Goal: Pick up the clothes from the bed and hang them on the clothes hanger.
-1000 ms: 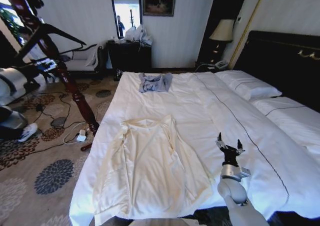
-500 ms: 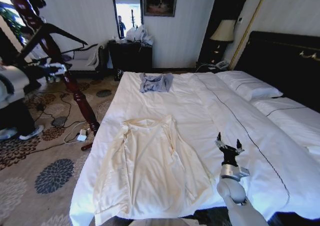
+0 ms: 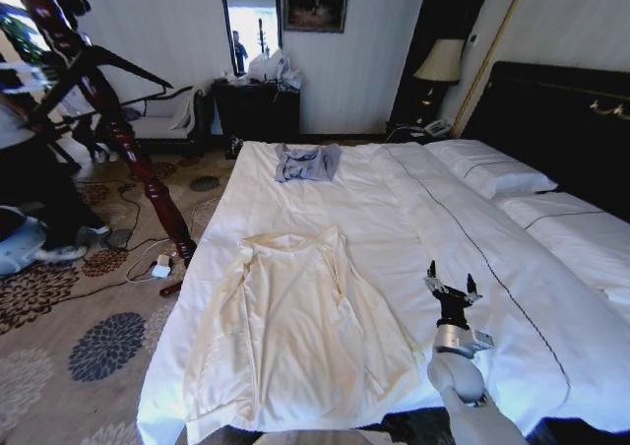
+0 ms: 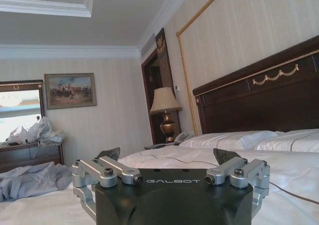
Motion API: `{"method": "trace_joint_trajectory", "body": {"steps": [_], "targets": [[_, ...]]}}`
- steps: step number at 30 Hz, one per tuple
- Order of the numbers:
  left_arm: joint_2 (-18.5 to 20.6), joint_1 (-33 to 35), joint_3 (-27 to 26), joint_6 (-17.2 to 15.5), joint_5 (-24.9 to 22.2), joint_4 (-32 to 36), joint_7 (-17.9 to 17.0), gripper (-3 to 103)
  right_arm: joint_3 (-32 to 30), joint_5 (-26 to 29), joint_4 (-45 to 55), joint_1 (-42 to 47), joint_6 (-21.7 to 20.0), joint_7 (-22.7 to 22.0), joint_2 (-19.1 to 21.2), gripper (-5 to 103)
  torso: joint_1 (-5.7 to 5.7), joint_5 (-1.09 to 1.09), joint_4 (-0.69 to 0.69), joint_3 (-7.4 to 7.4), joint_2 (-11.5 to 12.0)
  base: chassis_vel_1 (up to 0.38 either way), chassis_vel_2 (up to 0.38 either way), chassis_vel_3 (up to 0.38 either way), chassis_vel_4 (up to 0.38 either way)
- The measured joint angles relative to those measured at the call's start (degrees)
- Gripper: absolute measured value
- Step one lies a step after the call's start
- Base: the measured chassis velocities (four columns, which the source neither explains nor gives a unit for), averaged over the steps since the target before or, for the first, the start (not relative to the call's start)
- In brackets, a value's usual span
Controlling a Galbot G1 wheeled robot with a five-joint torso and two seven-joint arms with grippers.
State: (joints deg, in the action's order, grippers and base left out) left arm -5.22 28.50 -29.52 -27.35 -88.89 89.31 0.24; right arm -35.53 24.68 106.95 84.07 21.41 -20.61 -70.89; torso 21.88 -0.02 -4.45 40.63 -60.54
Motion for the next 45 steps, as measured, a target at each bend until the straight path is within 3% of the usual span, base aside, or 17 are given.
{"method": "trace_joint_trajectory", "body": {"steps": [6, 10, 12, 13, 17, 19, 21, 23, 26, 32, 38, 45], "targets": [[-3.95, -1.46, 1.06, 3.33, -0.96, -1.07, 1.56, 100, 0.21, -0.11, -0.08, -0.73, -0.22, -0.14, 0.02, 100, 0.00, 0.03, -0.01, 0.00, 0.00, 0.000, 0.000, 0.000, 0.000], [-8.91, -4.46, 3.46, 4.55, 0.40, -2.61, 0.24, 100, 0.25, -0.12, -0.49, -1.05, -0.53, -0.35, 0.00, 100, 0.00, -0.01, 0.03, 0.01, 0.00, 0.000, 0.000, 0.000, 0.000], [-13.91, -8.47, 5.80, 4.59, 2.30, -3.38, -1.62, 100, 0.25, -0.22, -0.65, -0.86, -0.77, -0.47, 0.26, 100, 0.00, 0.03, 0.00, 0.00, 0.01, 0.000, 0.000, 0.000, 0.000], [-13.91, -8.47, 5.80, 4.59, 2.30, -3.38, -1.62, 100, 0.25, -0.22, -0.65, -0.86, -0.77, -0.47, 0.26, 100, 0.00, 0.03, 0.00, 0.00, 0.01, 0.000, 0.000, 0.000, 0.000], [-20.94, -15.21, 10.71, 3.92, 5.71, -4.77, -3.33, 100, -0.44, -0.48, -1.27, -0.52, -0.88, -0.73, 1.12, 100, 0.01, 0.04, -0.03, 0.01, 0.01, 0.000, 0.000, 0.000, 0.000], [-21.65, -16.05, 11.59, 3.89, 6.25, -5.09, -3.36, 100, -0.57, -0.47, -1.32, -0.50, -0.91, -0.77, 1.18, 100, 0.01, 0.04, -0.03, 0.01, 0.01, 0.000, 0.000, 0.000, 0.000], [-25.74, -21.67, 16.79, 3.59, 8.83, -7.26, -3.91, 100, -1.35, -0.27, -1.45, -0.49, -0.99, -0.97, 1.33, 100, 0.01, 0.03, 0.00, 0.01, 0.01, 0.000, 0.000, 0.000, 0.000], [-26.91, -23.45, 18.17, 3.31, 9.41, -7.85, -4.29, 100, -1.50, -0.25, -1.46, -0.45, -0.99, -0.97, 1.32, 100, 0.00, 0.02, 0.00, 0.01, 0.01, 0.000, 0.000, 0.000, 0.000], [-30.30, -29.09, 21.61, 0.80, 10.74, -8.77, -7.57, 100, -1.99, -0.24, -1.73, -0.19, -0.99, -0.98, 0.98, 100, 0.01, 0.05, -0.03, 0.01, 0.01, 0.000, 0.000, 0.000, 0.000], [-31.75, -37.17, 26.45, -4.31, 12.90, -9.28, -14.27, 100, -2.98, -0.28, -1.58, 0.21, -0.83, -0.98, 0.41, 100, 0.01, 0.03, 0.02, 0.00, 0.01, 0.000, 0.000, 0.000, 0.000], [-30.59, -40.88, 29.33, -6.54, 12.02, -7.10, -16.13, 100, -3.66, -0.26, -2.13, 0.81, 0.09, -0.79, -0.08, 100, 0.00, 0.05, 0.00, 0.00, 0.01, 0.000, 0.000, 0.000, 0.000], [-29.51, -38.37, 28.62, -7.01, 11.97, -5.73, -18.25, 100, -3.26, -0.33, -2.38, 0.86, 0.43, -0.68, -0.34, 100, -0.01, 0.01, 0.00, 0.00, 0.00, 0.000, 0.000, 0.000, 0.000]]}}
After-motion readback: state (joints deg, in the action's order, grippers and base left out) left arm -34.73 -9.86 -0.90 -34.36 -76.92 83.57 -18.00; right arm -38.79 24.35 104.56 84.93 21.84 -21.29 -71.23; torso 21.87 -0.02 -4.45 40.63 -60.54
